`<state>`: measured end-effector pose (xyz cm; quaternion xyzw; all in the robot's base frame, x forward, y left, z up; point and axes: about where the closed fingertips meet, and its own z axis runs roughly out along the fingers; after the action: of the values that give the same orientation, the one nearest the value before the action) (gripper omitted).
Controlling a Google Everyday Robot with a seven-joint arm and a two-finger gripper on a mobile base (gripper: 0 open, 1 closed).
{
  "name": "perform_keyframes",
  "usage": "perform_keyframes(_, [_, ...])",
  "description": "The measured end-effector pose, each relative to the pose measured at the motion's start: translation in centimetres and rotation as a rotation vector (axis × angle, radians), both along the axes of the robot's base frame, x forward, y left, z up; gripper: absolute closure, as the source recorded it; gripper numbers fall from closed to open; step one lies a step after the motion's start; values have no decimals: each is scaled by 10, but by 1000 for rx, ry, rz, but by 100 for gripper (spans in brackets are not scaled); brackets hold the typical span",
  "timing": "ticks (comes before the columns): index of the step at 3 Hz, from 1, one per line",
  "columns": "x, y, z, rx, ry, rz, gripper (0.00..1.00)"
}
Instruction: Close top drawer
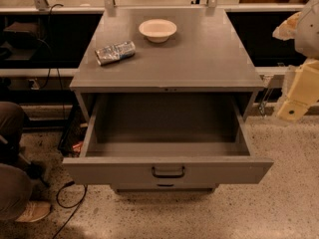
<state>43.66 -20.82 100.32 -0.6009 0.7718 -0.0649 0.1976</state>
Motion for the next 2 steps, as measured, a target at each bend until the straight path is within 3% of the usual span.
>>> perform_keyframes(1, [0, 0, -1, 1, 0, -1, 0])
perform_keyframes(2, [-4, 0, -33, 16, 55, -43, 0])
